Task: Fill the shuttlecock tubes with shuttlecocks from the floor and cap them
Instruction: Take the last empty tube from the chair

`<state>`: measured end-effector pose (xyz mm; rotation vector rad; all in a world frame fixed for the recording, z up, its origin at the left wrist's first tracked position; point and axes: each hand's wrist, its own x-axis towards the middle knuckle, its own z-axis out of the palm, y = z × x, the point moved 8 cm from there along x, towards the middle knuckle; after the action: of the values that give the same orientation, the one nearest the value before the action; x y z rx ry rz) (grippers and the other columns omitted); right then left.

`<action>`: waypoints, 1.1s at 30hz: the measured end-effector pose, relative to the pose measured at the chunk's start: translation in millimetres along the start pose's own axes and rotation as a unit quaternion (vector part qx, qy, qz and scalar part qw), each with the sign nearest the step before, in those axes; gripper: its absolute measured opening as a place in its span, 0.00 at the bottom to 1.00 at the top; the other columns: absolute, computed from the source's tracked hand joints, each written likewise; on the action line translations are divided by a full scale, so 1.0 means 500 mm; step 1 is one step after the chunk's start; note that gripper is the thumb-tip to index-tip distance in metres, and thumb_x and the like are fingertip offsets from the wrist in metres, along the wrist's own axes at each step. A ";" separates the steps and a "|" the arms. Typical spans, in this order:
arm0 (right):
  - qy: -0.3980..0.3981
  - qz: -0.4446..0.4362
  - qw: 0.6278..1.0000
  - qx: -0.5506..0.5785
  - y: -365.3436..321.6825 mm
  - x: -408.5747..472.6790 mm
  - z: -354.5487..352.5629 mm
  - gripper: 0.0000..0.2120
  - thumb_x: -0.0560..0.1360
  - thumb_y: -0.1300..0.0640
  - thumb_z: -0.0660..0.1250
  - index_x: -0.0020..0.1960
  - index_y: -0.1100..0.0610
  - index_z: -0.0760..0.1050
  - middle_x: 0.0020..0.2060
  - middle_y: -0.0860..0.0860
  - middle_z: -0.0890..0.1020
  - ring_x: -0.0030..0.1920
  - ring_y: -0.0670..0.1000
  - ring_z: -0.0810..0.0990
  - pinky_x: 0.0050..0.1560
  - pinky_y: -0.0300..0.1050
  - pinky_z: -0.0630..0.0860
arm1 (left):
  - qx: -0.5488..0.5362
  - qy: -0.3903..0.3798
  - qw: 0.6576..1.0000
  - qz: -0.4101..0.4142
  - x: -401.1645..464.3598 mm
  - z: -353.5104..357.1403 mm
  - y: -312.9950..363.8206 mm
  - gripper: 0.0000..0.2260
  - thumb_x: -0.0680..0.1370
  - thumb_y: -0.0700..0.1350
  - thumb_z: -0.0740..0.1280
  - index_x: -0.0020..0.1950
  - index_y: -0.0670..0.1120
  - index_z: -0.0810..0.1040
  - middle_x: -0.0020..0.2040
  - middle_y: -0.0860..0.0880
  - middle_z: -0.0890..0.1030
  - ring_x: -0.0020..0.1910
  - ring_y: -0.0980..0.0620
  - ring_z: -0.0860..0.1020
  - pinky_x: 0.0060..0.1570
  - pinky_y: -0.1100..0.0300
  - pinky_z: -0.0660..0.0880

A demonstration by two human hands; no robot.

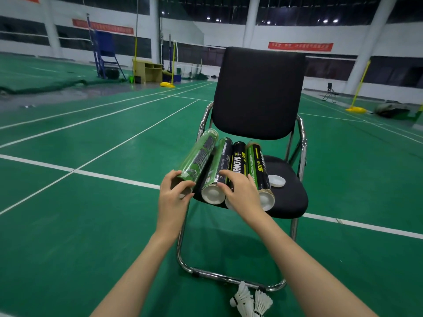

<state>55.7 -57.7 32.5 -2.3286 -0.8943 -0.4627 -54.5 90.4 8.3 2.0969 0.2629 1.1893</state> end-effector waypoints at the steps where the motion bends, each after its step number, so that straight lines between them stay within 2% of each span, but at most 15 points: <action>1: 0.001 -0.004 1.000 0.001 -0.005 -0.002 -0.006 0.17 0.76 0.48 0.62 0.64 0.49 0.70 0.60 0.45 0.76 0.62 0.47 0.71 0.71 0.53 0.51 | -0.003 0.005 1.000 0.004 -0.002 -0.008 0.010 0.11 0.67 0.31 0.75 0.47 0.42 0.83 0.61 0.44 0.72 0.64 0.47 0.70 0.63 0.68 0.64; 5: 0.015 -0.025 1.000 0.004 -0.024 -0.008 -0.037 0.19 0.75 0.49 0.64 0.65 0.50 0.70 0.61 0.46 0.76 0.62 0.47 0.71 0.69 0.53 0.58 | -0.021 0.034 0.998 0.052 -0.006 -0.040 0.067 0.13 0.66 0.30 0.75 0.47 0.42 0.83 0.60 0.42 0.73 0.61 0.56 0.68 0.61 0.79 0.60; 7: 0.026 -0.036 0.999 0.008 -0.034 -0.010 -0.055 0.21 0.74 0.50 0.66 0.66 0.50 0.69 0.63 0.46 0.75 0.64 0.48 0.70 0.67 0.54 0.62 | -0.041 0.037 0.996 0.069 -0.004 -0.049 0.093 0.13 0.66 0.29 0.75 0.47 0.41 0.83 0.59 0.42 0.73 0.59 0.59 0.68 0.59 0.77 0.64; 8: 0.032 -0.041 0.999 0.011 -0.038 -0.012 -0.066 0.22 0.74 0.51 0.66 0.66 0.50 0.69 0.64 0.47 0.74 0.65 0.48 0.69 0.66 0.54 0.64 | -0.061 0.033 0.996 0.063 -0.003 -0.051 0.102 0.13 0.66 0.29 0.74 0.47 0.42 0.83 0.59 0.44 0.72 0.59 0.58 0.70 0.58 0.73 0.69; 10: 0.041 -0.048 0.998 0.019 -0.047 -0.014 -0.090 0.24 0.73 0.52 0.68 0.67 0.50 0.67 0.67 0.48 0.70 0.67 0.49 0.68 0.65 0.54 0.65 | -0.096 0.024 0.994 0.054 -0.002 -0.054 0.126 0.14 0.67 0.30 0.74 0.47 0.46 0.82 0.59 0.50 0.70 0.58 0.49 0.74 0.56 0.56 0.76; 12: 0.046 -0.053 0.997 0.026 -0.054 -0.018 -0.118 0.27 0.72 0.53 0.69 0.69 0.49 0.65 0.69 0.48 0.67 0.68 0.49 0.66 0.65 0.55 0.65 | -0.104 0.023 0.992 0.065 -0.002 -0.059 0.159 0.16 0.67 0.31 0.75 0.47 0.49 0.81 0.58 0.52 0.70 0.60 0.46 0.74 0.56 0.47 0.76; 16: 0.071 -0.067 0.995 0.022 -0.057 -0.031 -0.175 0.30 0.70 0.55 0.71 0.69 0.49 0.65 0.70 0.49 0.66 0.69 0.50 0.65 0.67 0.52 0.65 | -0.127 0.009 0.989 0.081 -0.006 -0.062 0.221 0.18 0.66 0.32 0.75 0.47 0.53 0.79 0.59 0.53 0.71 0.61 0.63 0.70 0.60 0.52 0.73; 18: 0.087 -0.067 0.994 0.015 -0.051 -0.039 -0.206 0.30 0.70 0.55 0.71 0.69 0.49 0.65 0.69 0.49 0.67 0.68 0.49 0.65 0.67 0.52 0.64 | -0.153 -0.003 0.985 0.078 -0.006 -0.059 0.236 0.18 0.66 0.33 0.75 0.47 0.53 0.79 0.58 0.56 0.72 0.61 0.66 0.69 0.61 0.49 0.74; 22: 0.105 -0.064 0.992 -0.005 -0.032 -0.059 -0.261 0.31 0.69 0.53 0.72 0.69 0.49 0.65 0.69 0.48 0.67 0.69 0.49 0.64 0.68 0.51 0.63 | -0.205 -0.034 0.975 0.074 -0.006 -0.055 0.266 0.18 0.67 0.32 0.75 0.46 0.53 0.80 0.60 0.58 0.72 0.61 0.60 0.72 0.58 0.47 0.76; 27: 0.107 -0.055 0.993 0.011 -0.005 -0.096 -0.308 0.31 0.68 0.55 0.73 0.68 0.50 0.66 0.69 0.49 0.67 0.70 0.49 0.61 0.70 0.52 0.59 | -0.237 -0.090 0.965 0.065 -0.020 -0.045 0.303 0.17 0.68 0.31 0.74 0.46 0.53 0.80 0.61 0.54 0.72 0.60 0.63 0.72 0.53 0.58 0.79; 29: 0.095 -0.061 0.994 -0.008 0.004 -0.113 -0.316 0.31 0.68 0.54 0.72 0.69 0.49 0.66 0.70 0.49 0.66 0.71 0.49 0.59 0.71 0.53 0.56 | -0.247 -0.115 0.960 0.060 -0.027 -0.037 0.308 0.17 0.68 0.31 0.73 0.45 0.53 0.79 0.61 0.53 0.73 0.61 0.60 0.73 0.51 0.62 0.78; 33: 0.068 -0.082 0.992 -0.069 0.031 -0.154 -0.318 0.34 0.68 0.49 0.72 0.70 0.46 0.61 0.71 0.47 0.64 0.72 0.48 0.57 0.73 0.53 0.47 | -0.272 -0.175 0.945 0.038 -0.038 -0.015 0.306 0.16 0.69 0.32 0.73 0.44 0.54 0.81 0.61 0.50 0.74 0.63 0.53 0.74 0.52 0.55 0.80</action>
<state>-5.0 -205.7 108.4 -2.3240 -1.0195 -0.7647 -95.2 -27.7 99.1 1.7844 -0.2871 0.7891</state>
